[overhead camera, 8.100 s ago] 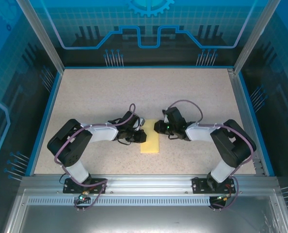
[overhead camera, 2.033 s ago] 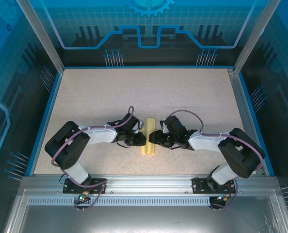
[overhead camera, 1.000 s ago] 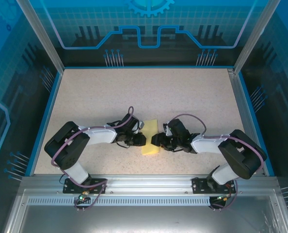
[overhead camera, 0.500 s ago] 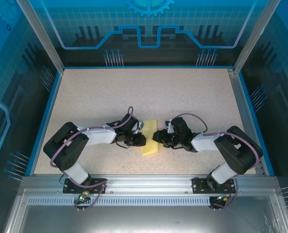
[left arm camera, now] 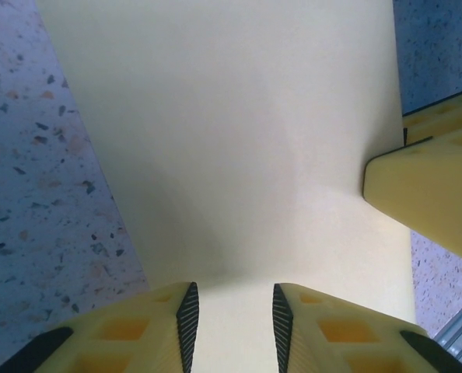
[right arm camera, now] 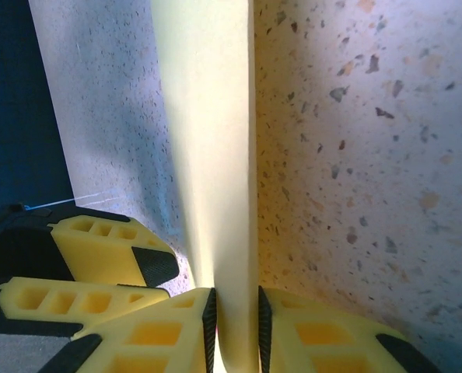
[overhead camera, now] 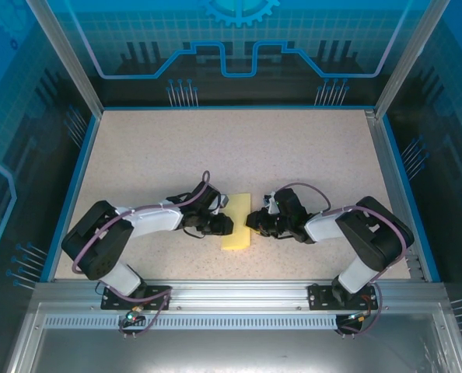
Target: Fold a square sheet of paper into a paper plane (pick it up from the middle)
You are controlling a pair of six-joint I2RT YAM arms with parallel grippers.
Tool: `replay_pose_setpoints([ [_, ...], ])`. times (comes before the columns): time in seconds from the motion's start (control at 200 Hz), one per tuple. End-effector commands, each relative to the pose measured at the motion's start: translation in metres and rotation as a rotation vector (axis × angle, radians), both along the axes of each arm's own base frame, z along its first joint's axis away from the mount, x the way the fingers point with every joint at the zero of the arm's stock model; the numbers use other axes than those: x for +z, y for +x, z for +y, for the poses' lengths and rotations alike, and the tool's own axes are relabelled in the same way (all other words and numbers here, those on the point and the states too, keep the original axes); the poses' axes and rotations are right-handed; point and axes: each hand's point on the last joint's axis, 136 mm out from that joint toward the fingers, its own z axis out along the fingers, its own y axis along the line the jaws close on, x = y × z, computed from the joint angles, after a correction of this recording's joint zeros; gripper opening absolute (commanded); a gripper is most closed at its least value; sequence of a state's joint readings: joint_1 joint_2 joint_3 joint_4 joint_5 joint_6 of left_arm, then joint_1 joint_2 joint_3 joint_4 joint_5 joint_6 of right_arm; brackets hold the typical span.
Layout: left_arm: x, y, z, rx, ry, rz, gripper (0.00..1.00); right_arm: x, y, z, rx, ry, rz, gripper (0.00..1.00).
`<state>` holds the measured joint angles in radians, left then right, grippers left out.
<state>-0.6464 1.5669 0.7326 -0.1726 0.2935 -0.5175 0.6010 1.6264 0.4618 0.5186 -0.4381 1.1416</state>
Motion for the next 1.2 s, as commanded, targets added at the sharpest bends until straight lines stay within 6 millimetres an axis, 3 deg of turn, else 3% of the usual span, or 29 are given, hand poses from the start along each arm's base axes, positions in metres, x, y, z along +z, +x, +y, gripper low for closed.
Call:
replay_pose_setpoints([
  [0.0, 0.021, 0.000, -0.005, -0.024, -0.027, -0.020, 0.37, 0.005, 0.004, 0.002, 0.007, 0.032, -0.015, 0.21],
  [0.43, 0.056, 0.008, 0.028, 0.112, -0.085, -0.073, 0.61, 0.038, 0.008, 0.009, 0.026, 0.069, -0.091, 0.12],
  [0.545, 0.065, 0.010, 0.028, 0.154, -0.170, -0.062, 0.63, 0.055, 0.010, 0.011, 0.035, 0.083, -0.128, 0.11],
  [0.77, 0.101, 0.012, 0.028, 0.233, -0.318, -0.094, 0.67, 0.097, 0.018, 0.013, 0.034, 0.134, -0.216, 0.11],
  [0.965, 0.119, 0.009, 0.020, 0.260, -0.455, -0.067, 0.68, 0.116, 0.024, 0.014, 0.030, 0.170, -0.248, 0.11],
  [1.195, 0.120, 0.003, 0.025, 0.280, -0.460, -0.055, 0.70, 0.134, 0.031, 0.011, 0.015, 0.196, -0.286, 0.11],
])
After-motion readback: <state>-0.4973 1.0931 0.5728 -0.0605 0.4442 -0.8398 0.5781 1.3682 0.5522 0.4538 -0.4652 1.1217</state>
